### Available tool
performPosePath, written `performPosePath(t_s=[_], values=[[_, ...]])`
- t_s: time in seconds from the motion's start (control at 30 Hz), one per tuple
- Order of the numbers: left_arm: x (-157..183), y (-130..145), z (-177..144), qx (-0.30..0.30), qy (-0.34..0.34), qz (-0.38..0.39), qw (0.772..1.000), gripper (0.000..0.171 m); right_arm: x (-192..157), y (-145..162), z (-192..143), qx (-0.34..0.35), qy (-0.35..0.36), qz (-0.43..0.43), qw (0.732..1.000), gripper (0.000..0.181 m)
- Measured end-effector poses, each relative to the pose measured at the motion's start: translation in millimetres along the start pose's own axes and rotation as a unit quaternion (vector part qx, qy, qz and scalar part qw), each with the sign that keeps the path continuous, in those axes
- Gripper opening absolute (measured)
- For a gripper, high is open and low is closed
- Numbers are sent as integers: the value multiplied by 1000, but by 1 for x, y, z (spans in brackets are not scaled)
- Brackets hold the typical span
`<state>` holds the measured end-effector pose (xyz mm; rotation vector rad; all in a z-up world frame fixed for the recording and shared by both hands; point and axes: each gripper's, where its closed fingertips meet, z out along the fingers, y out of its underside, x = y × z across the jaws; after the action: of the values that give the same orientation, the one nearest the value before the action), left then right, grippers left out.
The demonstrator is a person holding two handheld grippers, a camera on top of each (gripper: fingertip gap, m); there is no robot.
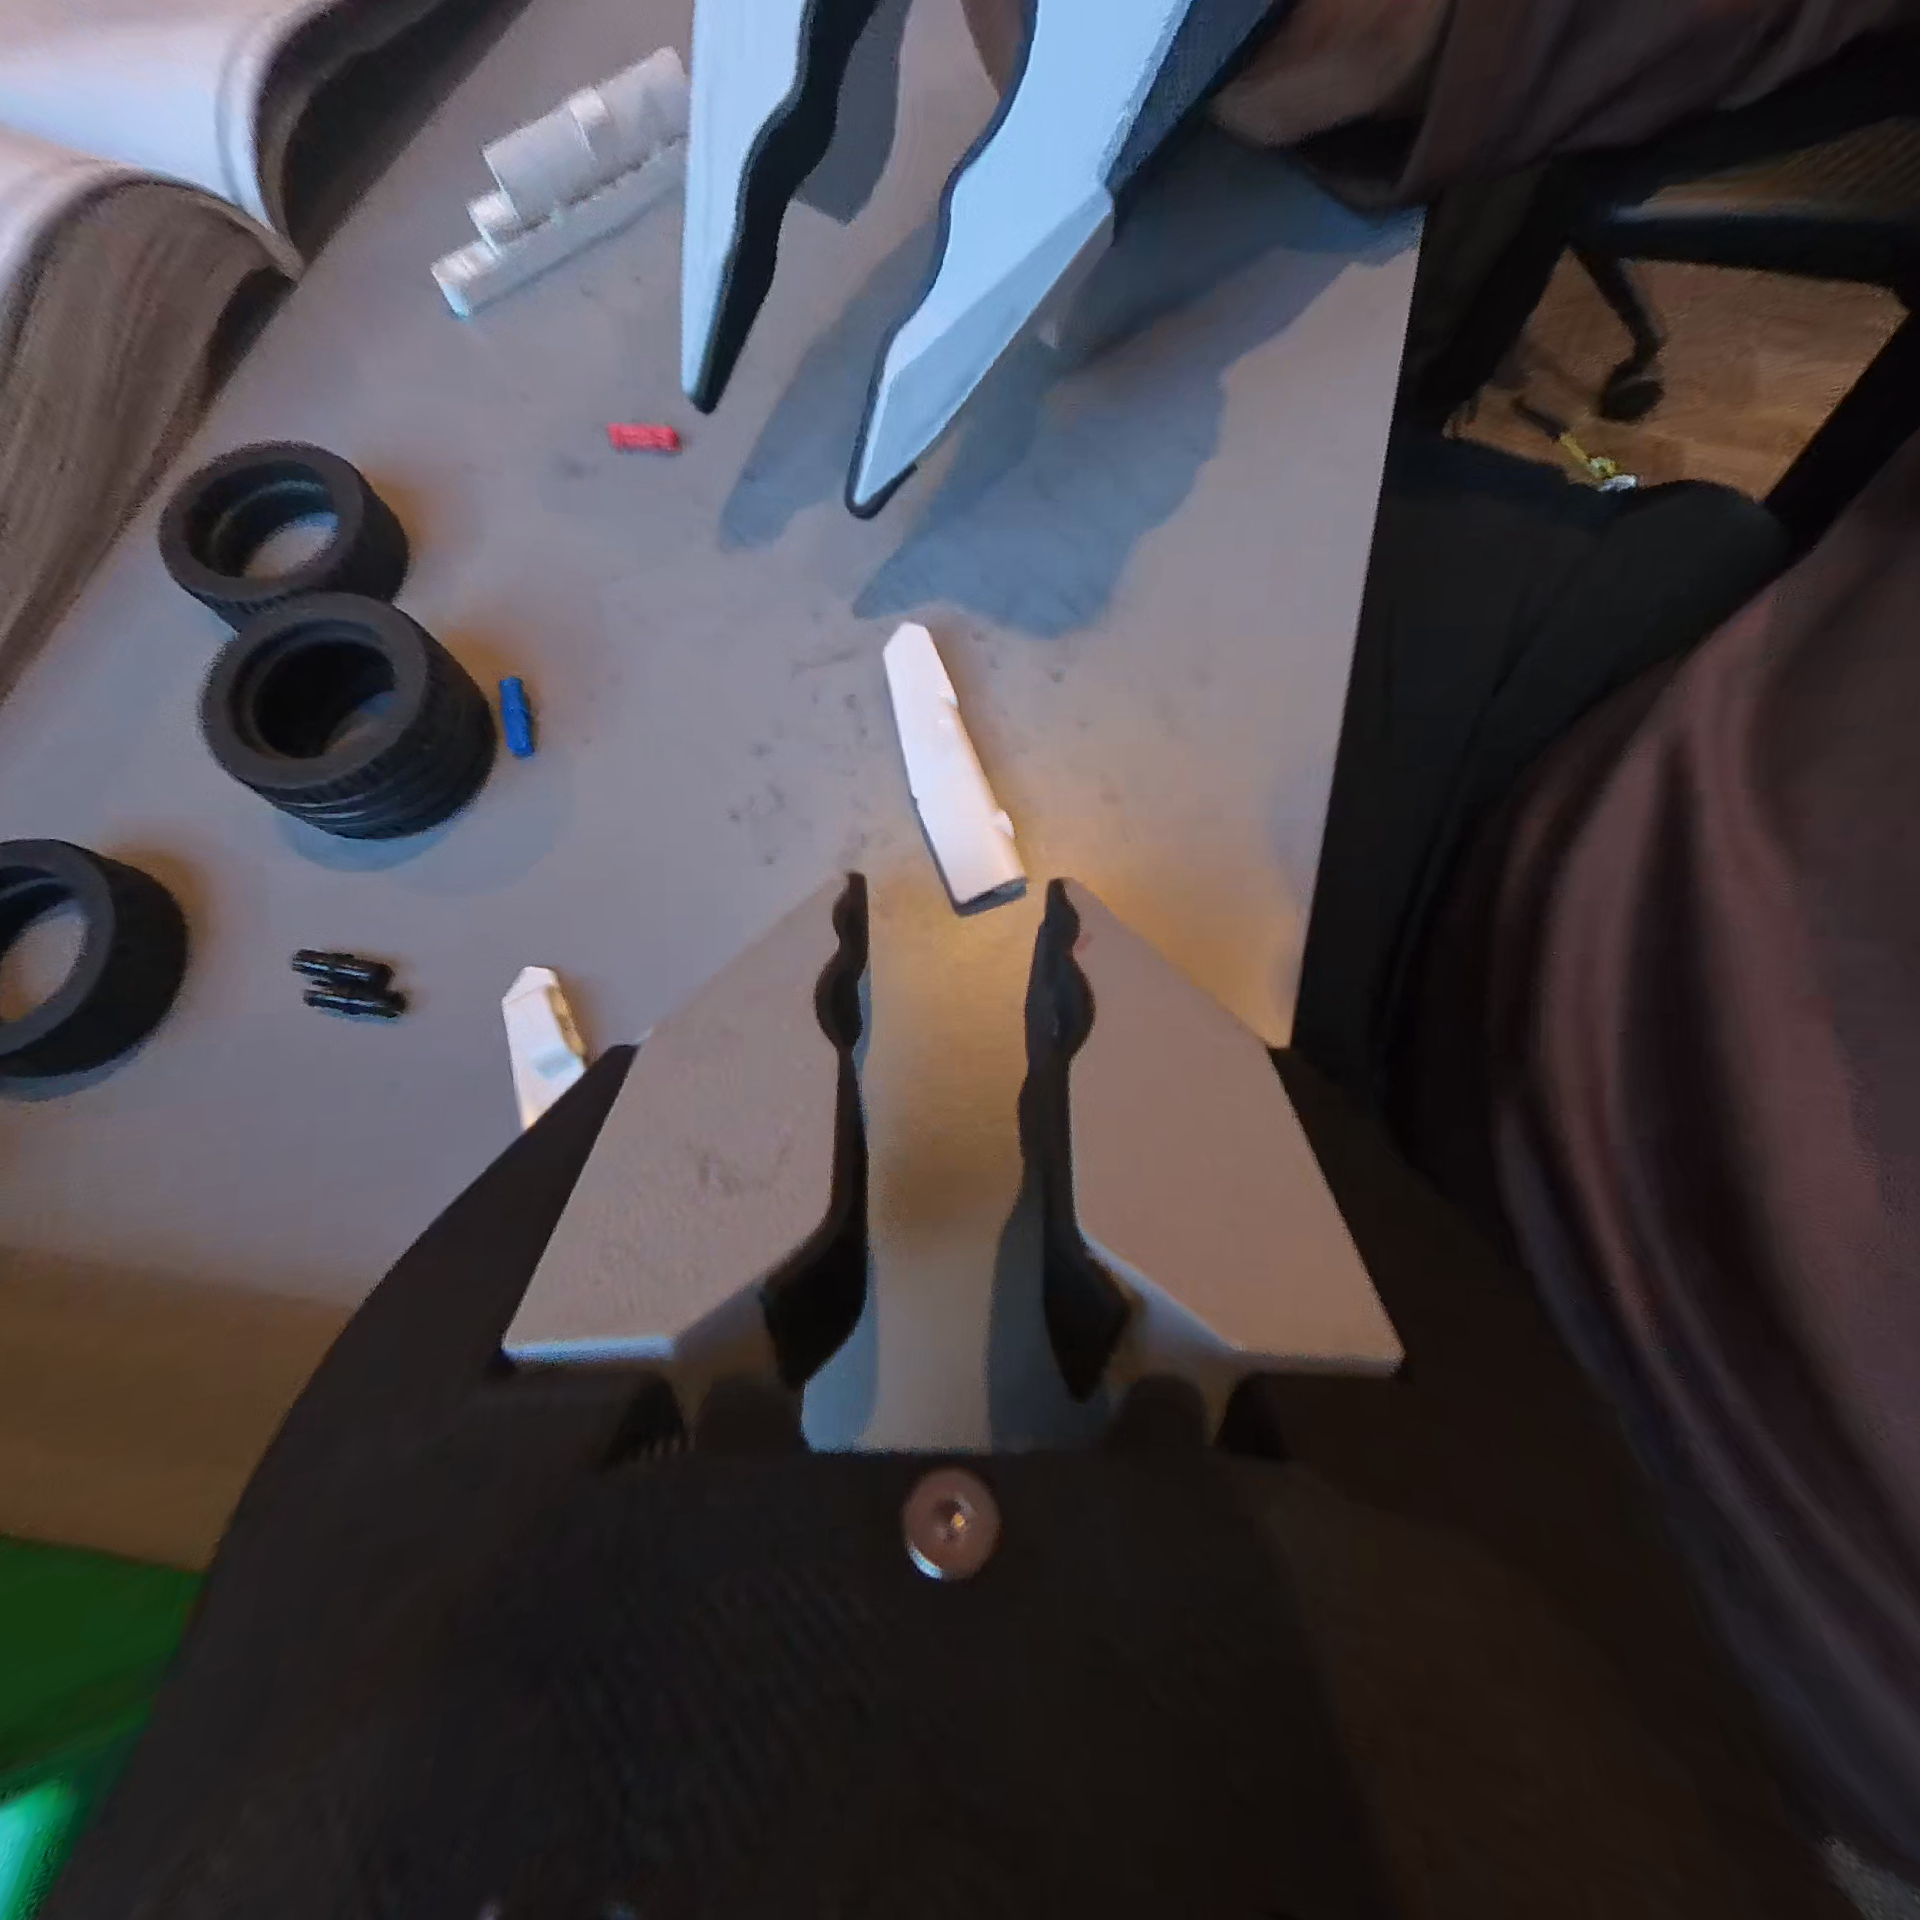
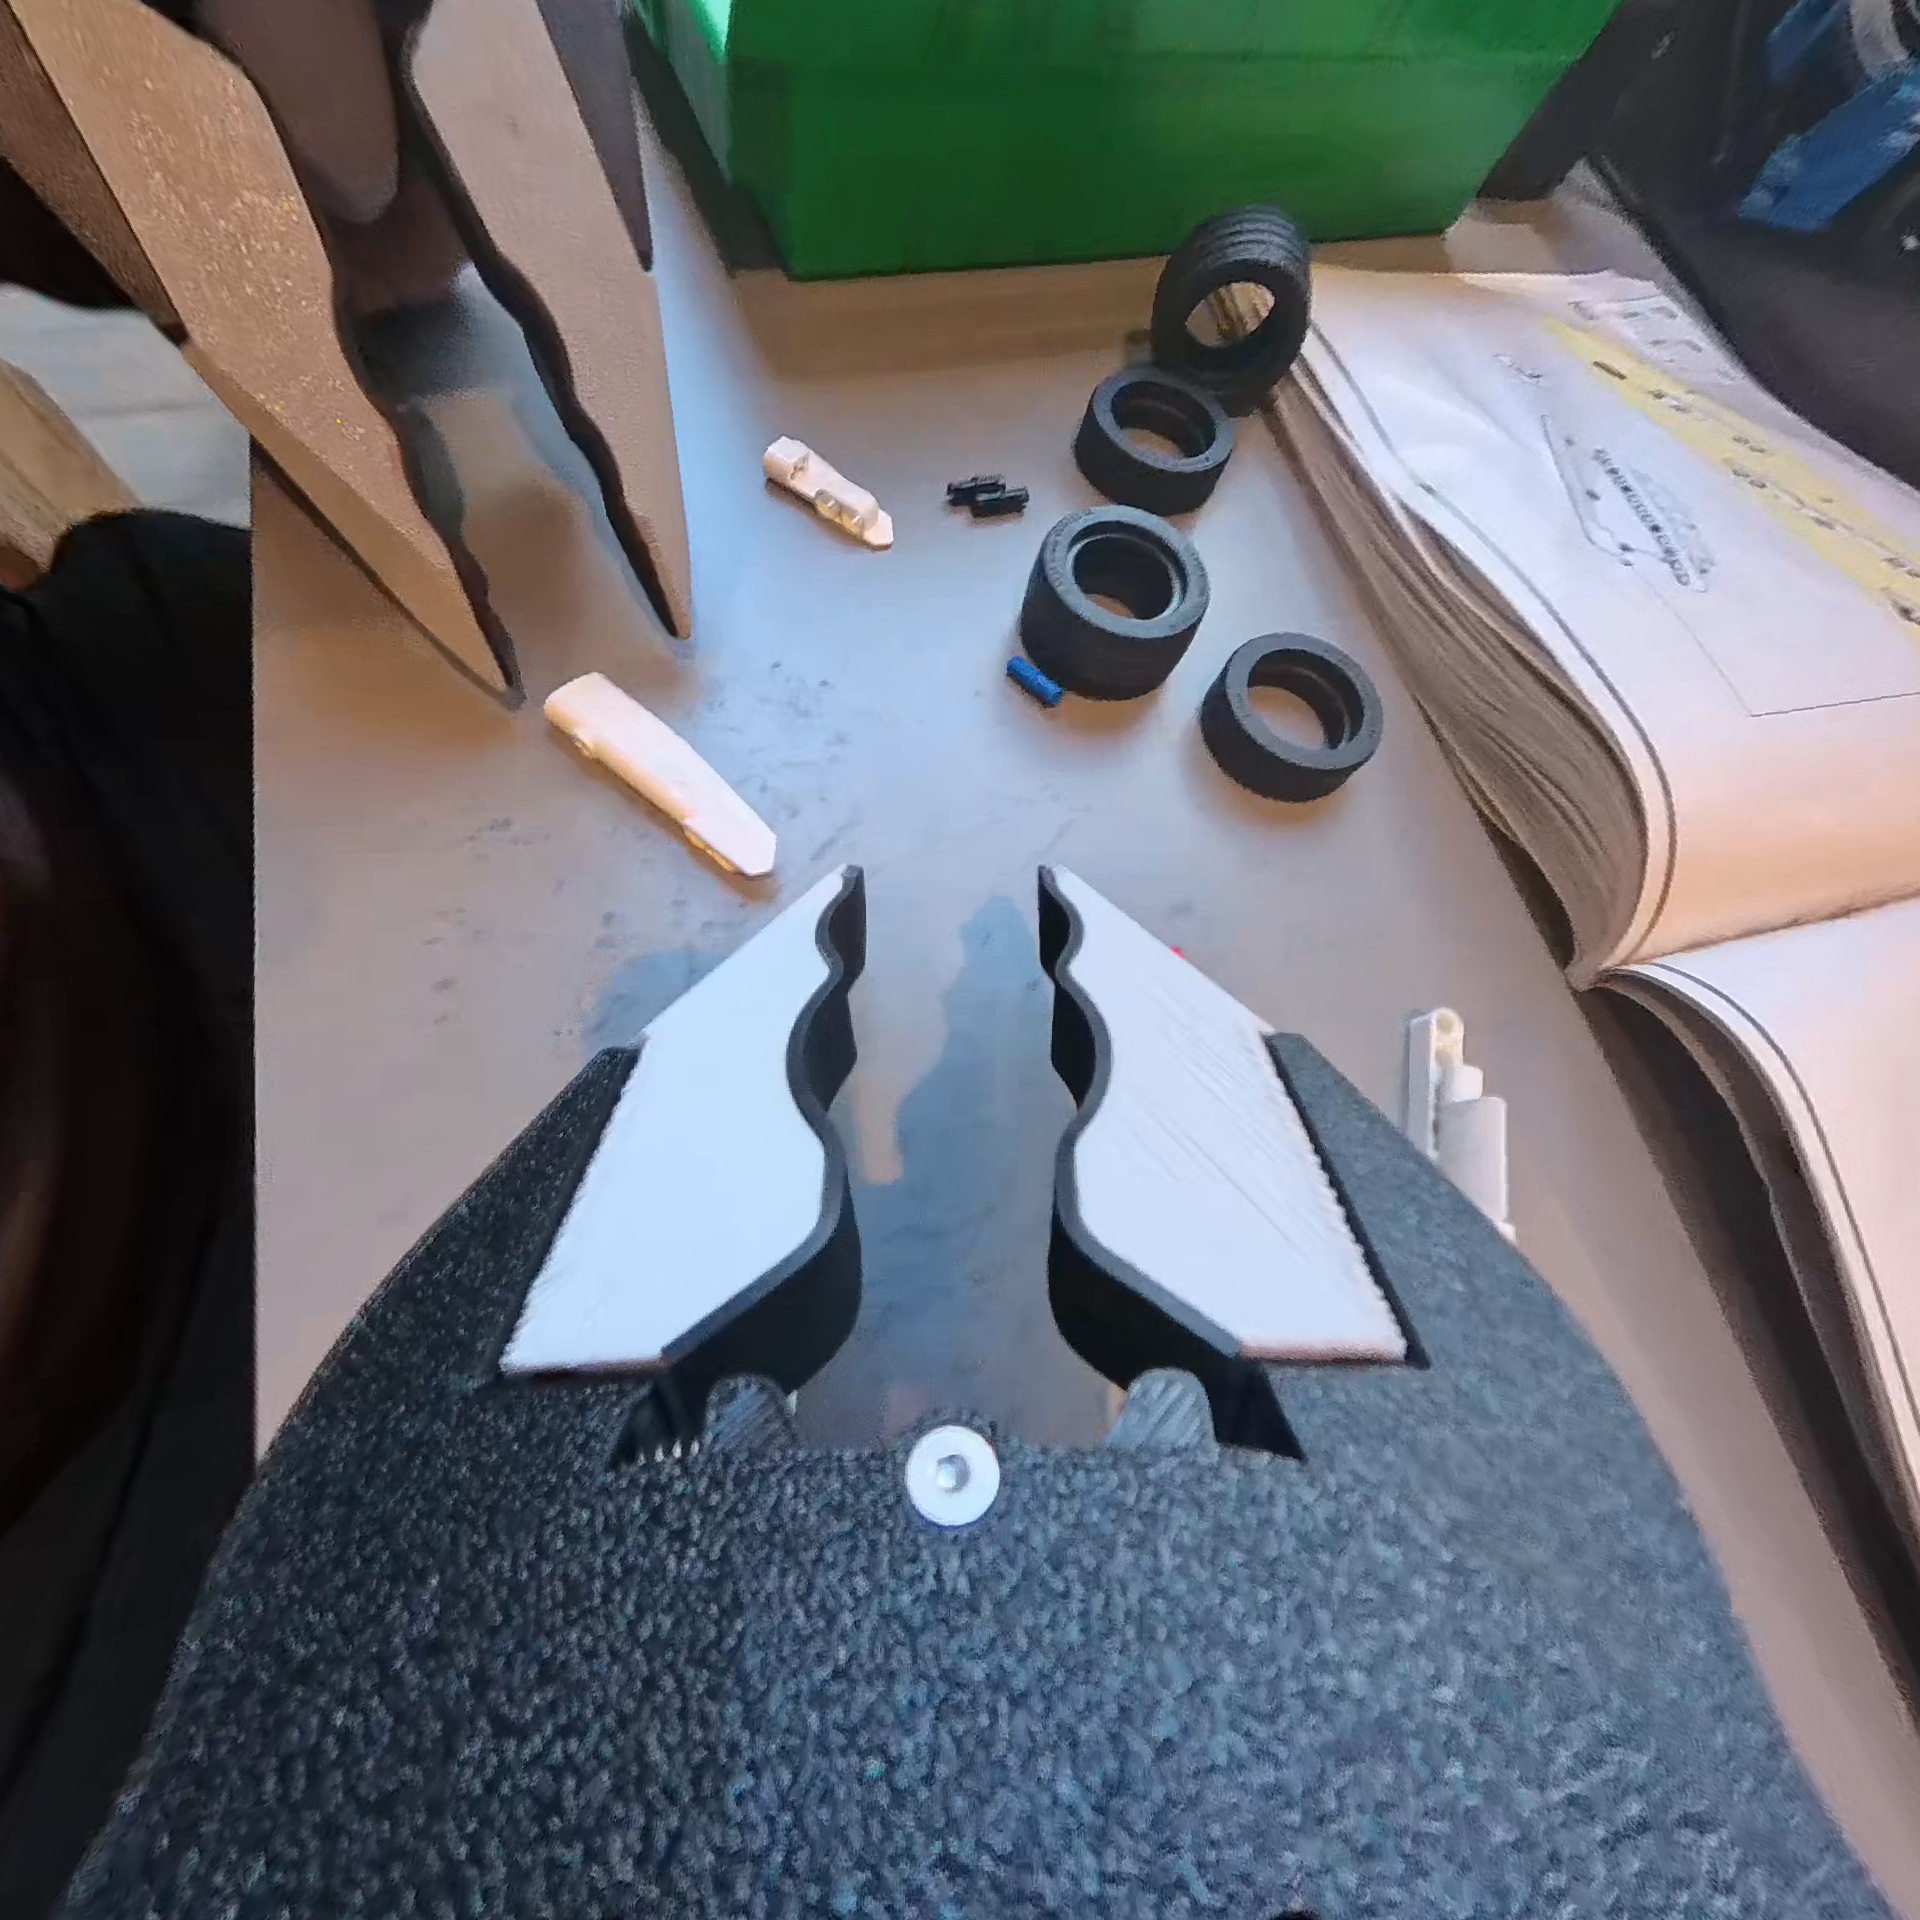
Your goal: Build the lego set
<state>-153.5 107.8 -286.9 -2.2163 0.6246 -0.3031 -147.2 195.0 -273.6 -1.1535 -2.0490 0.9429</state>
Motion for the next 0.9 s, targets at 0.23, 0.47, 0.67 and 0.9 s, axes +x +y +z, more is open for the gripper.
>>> performPosePath(t_s=[0.23, 0.47, 0.67, 0.9], values=[[-27, -22, -23, 98, -83, 7, 992, 29, 10, -14, -2, 42, 5, 15, 999, 32], [-54, -23, -40, 129, -176, -17, 976, 20, 6, -19, 4, 45, 8, -16, 999, 28], [-73, -4, -42, 83, -209, -67, 972, 23, 0, -18, 5, 40, -10, -18, 999, 28], [-79, 29, -27, -29, -200, -104, 974, 31, -5, -18, 4, 43, -21, -26, 998, 29]])
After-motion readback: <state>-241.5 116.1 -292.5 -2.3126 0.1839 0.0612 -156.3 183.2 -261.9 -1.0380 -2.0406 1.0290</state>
